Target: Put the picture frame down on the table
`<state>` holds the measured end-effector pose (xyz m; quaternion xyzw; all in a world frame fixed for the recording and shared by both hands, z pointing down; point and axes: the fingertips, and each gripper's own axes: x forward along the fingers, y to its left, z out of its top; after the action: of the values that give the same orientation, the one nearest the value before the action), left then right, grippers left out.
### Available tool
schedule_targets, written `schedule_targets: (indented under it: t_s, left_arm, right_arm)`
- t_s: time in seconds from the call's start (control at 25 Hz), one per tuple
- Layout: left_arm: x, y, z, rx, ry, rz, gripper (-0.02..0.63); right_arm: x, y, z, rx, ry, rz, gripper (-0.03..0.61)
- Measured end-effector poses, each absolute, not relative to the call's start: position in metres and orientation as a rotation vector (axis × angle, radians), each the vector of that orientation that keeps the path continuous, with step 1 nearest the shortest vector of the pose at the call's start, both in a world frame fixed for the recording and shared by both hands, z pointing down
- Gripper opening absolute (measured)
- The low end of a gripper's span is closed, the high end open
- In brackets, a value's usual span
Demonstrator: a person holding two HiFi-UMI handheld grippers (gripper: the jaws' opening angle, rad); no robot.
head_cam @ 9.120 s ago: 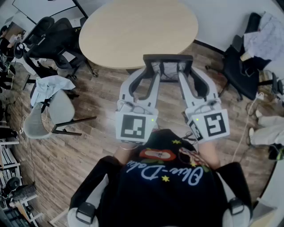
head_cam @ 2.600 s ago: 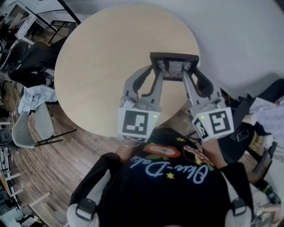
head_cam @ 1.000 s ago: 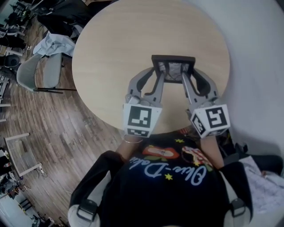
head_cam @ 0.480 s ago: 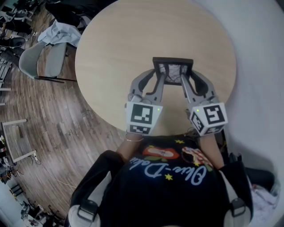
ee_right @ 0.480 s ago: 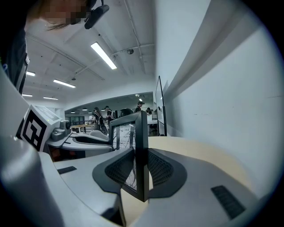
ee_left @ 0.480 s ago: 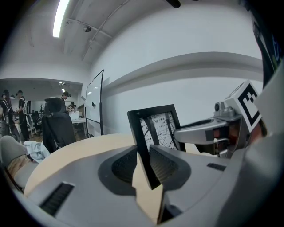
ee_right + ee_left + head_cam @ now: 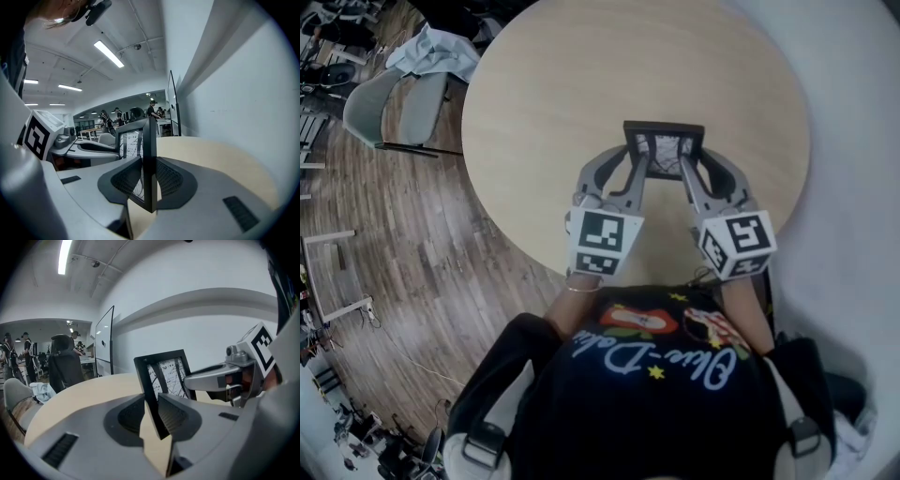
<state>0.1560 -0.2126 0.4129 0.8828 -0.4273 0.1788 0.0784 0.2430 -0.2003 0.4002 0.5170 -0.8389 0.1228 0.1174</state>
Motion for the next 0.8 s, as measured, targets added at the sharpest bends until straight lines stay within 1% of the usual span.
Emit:
schedule_targets:
  t_s: [0.8]
  left_arm:
    - [0.157, -0.239, 0.480, 2.509, -1.161, 0.739, 0.083]
  right_arm:
    - [0.247, -0.228, 0.474, 1.455, -2.328, 0.687, 0.077]
